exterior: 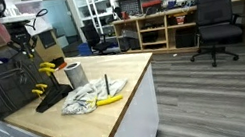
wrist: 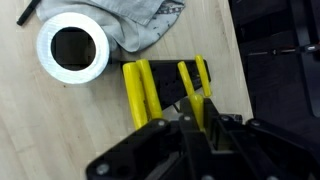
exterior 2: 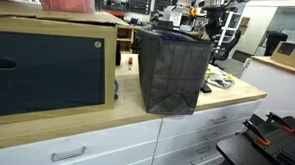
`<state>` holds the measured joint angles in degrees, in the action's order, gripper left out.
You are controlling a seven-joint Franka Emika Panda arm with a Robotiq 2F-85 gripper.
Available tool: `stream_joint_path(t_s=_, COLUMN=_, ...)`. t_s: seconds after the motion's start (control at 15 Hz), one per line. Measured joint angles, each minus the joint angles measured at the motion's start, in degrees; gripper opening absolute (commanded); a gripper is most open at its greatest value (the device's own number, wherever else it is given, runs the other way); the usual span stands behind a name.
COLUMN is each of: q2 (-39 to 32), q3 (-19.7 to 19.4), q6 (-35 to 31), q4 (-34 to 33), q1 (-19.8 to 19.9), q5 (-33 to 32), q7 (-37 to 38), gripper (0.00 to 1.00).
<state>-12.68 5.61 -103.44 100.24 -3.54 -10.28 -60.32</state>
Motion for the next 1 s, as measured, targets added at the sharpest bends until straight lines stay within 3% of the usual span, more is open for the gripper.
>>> stream_joint_path(t_s=0.2, q2=-0.12, q3=0.00, q6=-0.01, q4=-0.01, q1=0.03, q5=0.00, q7=0.00, gripper=0.15)
stream_joint_path(t_s=0.27, q2=-0.13, q3=0.00, q6=-0.01, q4=-0.02, q1=0.04, q5=0.00, q7=0.00, gripper=0.04)
stream_joint_path(t_s=1.0, q2=-0.46, q3=-0.02, q6=-0.49, q4=0.07, q1=0.16, q5=0.17, q7=0.17, gripper=0.04)
